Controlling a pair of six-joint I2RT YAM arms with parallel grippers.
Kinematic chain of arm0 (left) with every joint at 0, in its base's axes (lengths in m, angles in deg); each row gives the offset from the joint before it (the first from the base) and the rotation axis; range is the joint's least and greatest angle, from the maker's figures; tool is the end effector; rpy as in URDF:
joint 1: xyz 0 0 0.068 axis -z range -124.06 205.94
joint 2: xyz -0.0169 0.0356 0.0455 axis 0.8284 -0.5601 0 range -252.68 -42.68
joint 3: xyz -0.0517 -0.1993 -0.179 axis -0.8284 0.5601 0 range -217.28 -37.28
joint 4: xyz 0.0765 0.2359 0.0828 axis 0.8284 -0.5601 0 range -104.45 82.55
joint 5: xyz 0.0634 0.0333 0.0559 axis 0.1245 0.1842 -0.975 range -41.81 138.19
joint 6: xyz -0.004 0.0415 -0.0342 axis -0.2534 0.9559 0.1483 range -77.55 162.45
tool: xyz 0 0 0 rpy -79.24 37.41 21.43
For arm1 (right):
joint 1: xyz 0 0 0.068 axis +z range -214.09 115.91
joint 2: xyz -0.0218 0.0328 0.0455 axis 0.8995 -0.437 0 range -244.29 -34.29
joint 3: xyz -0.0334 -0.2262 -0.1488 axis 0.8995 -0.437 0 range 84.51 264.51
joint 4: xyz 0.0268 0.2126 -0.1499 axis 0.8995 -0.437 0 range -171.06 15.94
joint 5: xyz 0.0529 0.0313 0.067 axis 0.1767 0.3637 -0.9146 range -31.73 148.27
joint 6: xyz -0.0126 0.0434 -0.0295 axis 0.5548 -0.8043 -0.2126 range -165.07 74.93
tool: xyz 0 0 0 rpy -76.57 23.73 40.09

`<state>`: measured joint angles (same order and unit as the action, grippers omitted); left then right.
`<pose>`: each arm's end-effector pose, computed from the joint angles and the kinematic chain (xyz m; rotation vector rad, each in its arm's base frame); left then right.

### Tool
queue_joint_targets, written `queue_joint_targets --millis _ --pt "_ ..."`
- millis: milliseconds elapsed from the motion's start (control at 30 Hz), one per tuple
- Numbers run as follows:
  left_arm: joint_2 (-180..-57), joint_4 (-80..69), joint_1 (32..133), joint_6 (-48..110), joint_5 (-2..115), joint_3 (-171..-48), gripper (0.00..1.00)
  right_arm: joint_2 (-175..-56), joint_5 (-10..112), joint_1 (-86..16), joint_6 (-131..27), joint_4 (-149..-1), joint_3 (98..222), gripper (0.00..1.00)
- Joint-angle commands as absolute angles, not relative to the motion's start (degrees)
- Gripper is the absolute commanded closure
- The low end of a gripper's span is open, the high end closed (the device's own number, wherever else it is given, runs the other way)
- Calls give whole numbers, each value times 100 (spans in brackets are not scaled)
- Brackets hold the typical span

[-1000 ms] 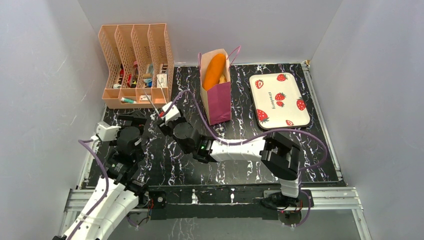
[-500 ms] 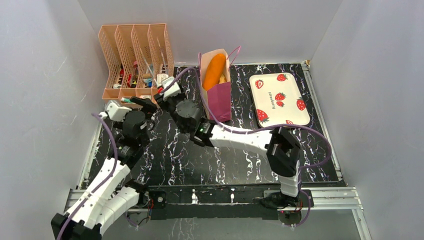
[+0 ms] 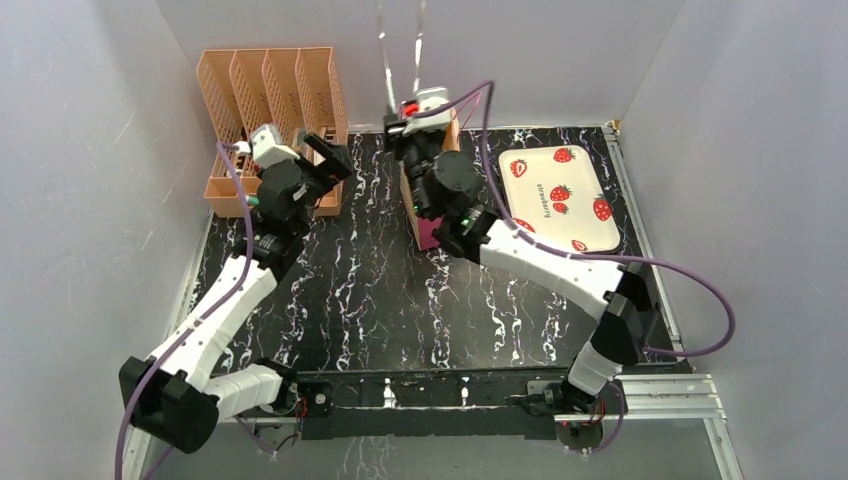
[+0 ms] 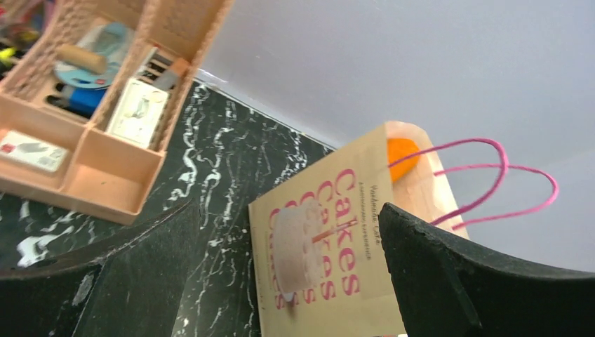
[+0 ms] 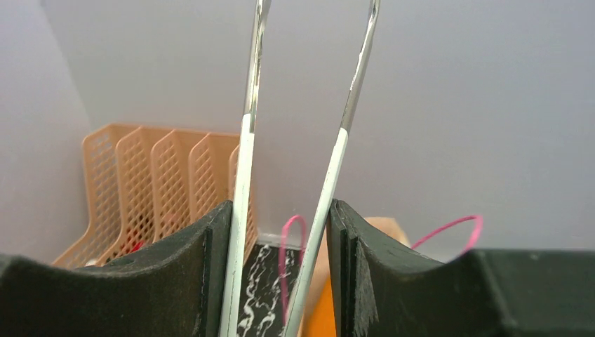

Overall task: Take the fake bread out of the paper bag
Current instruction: Adjust the paper bag at the center of the board.

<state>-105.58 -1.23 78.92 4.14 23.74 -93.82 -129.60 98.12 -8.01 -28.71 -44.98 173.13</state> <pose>0.2417 -0.0864 0.3807 -0.5419 1.5005 -0.5023 0.2357 0.3095 0.4461 -0.1729 1.2643 0.1869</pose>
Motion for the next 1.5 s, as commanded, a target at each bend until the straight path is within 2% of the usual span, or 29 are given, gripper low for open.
queue_joint_targets --millis 0,300,500,800,1000,1467 --pt "-10910 -147 7853 757 3600 -9942 2 -12368 10037 -1078 -3012 -4121 17223 59" --pt "-11509 -225 7870 895 4917 -10582 2 -11674 10253 -1581 -3367 -4285 16661 59" --pt "-11645 -407 8107 1178 5153 -10818 2 -11266 10318 -1958 -3783 -4536 16256 60" --pt "-11920 -905 8927 1926 4415 -11267 2 -11041 10379 -2128 -4027 -4709 15953 60" --pt "-12084 -1102 9043 1941 3867 -11489 2 -10904 10389 -2139 -4098 -4793 15805 61" --pt "-13393 -1784 9168 2034 2857 -12721 2 -10743 10428 -2145 -4232 -4921 15424 61"
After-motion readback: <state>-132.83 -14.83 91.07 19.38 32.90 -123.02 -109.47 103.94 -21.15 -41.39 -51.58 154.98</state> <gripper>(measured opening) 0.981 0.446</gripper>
